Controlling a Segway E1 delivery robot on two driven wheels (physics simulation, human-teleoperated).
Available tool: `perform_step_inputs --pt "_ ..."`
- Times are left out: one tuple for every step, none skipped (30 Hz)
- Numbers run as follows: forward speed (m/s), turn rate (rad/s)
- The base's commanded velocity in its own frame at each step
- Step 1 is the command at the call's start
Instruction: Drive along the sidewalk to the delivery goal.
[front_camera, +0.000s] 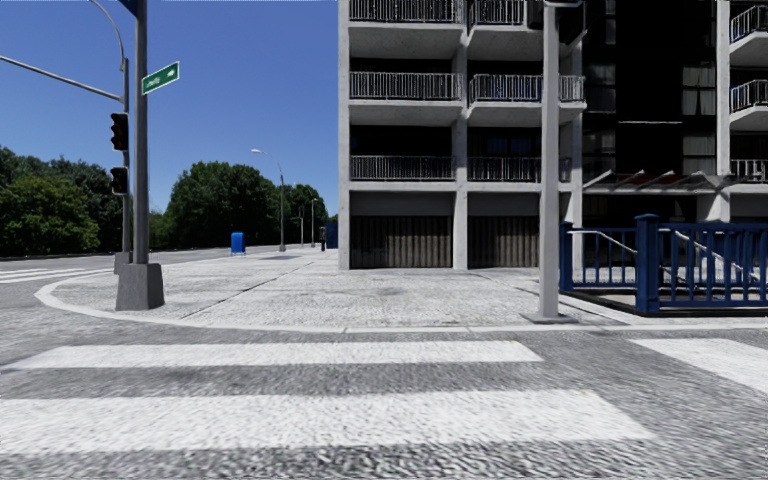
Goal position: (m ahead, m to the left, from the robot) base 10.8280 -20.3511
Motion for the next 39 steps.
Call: perform_step_inputs --pt "2.00 0.00" --pt "2.00 0.00" --pt "2.00 0.00" --pt "2.00 0.00" --pt "2.00 0.00" --pt "2.00 0.00" --pt "2.00 0.00" --pt "2.00 0.00" --pt "2.00 0.00" --pt "2.00 0.00" --pt "2.00 -0.04" --pt "2.00 -0.20" --pt "2.00 -0.25" --pt "2.00 -0.25" --pt "2.00 -0.26" --pt "2.00 -0.27" --pt "2.00 -0.27" --pt "2.00 -0.26" --pt "2.00 -0.25" --pt "2.00 -0.25" --pt "2.00 -0.25" --pt "2.00 -0.20" --pt "2.00 -0.19" --pt "2.00 -0.18" --pt "2.00 -0.08" --pt "2.00 -0.08" --pt "2.00 0.00" --pt "2.00 0.00" --pt "2.00 0.00" --pt "2.00 0.00" --pt "2.00 0.00" --pt "2.00 0.00" --pt "2.00 0.00" --pt "1.94 0.00" --pt "1.88 0.00" --pt "1.75 0.00" --pt "1.67 0.00" --pt "1.64 0.00" --pt "1.64 0.00"
